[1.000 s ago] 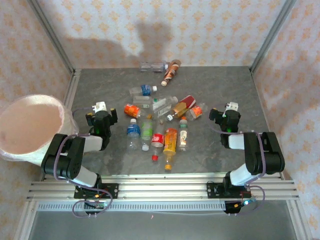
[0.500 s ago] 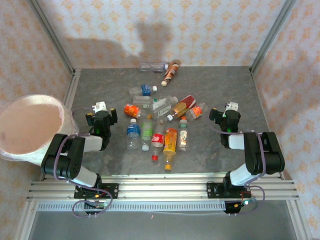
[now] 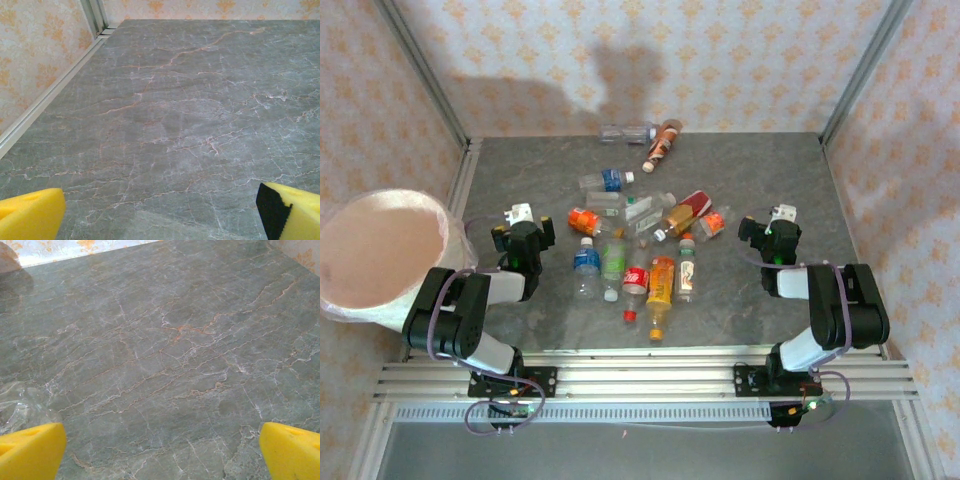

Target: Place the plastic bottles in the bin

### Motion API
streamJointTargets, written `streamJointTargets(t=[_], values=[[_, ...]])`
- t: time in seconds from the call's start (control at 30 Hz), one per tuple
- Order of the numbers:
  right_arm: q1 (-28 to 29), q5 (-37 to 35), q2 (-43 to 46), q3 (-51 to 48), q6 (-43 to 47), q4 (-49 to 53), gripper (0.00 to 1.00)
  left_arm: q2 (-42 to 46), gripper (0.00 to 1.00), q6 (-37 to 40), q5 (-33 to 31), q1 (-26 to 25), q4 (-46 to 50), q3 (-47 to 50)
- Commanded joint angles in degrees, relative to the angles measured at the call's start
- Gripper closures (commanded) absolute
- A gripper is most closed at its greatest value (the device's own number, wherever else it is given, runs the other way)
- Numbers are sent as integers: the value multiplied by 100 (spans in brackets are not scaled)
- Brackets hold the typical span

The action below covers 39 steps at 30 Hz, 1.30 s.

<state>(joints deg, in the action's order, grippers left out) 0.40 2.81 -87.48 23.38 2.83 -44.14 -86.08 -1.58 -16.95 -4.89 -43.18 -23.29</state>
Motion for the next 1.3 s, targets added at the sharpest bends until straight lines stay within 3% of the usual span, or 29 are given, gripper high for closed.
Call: streamJointTargets(t=[0.0, 0.1, 0.17, 0.2, 0.4, 0.53, 0.7, 0.87, 1.0, 1.13, 1.27], values=[[-40, -96, 48, 55, -54, -21, 1, 93, 0, -49, -170, 14, -132, 12], [-40, -367, 333, 244, -172, 484, 1, 405, 0, 98, 28, -24, 738, -345], [-40, -318, 747, 559, -137, 1308, 1, 704, 0, -90, -332, -43, 2299, -1024], [-40, -279, 896, 675, -110, 1635, 1, 807, 0, -174, -471, -55, 2615, -1182], [-40, -424, 1408, 1783, -1235, 3836, 1, 1708, 0, -654, -533, -295, 3250, -1290], [-40, 67, 1345, 2256, -2197, 4855, 1, 2043, 0, -1286, -345, -558, 4075, -1547], [-12, 1395, 792, 2930, -3629, 6000, 1, 2219, 0, -2527, 229, -806, 5384, -2010], [211, 2013, 2, 3325, -4695, 6139, 3, 2359, 0, -4002, 1419, -1003, 5218, -1762], [488, 1741, -584, 3655, -5094, 6045, 2, 2287, 0, -4663, 1803, -1392, 5127, -1635], [588, 1463, -1024, 3822, -5522, 5764, 4, 2157, 0, -4470, 2164, -1839, 5026, -1726], [651, 1475, -1472, 4041, -5689, 5583, 11, 2009, 0, -4052, 2221, -2260, 5334, -2051]])
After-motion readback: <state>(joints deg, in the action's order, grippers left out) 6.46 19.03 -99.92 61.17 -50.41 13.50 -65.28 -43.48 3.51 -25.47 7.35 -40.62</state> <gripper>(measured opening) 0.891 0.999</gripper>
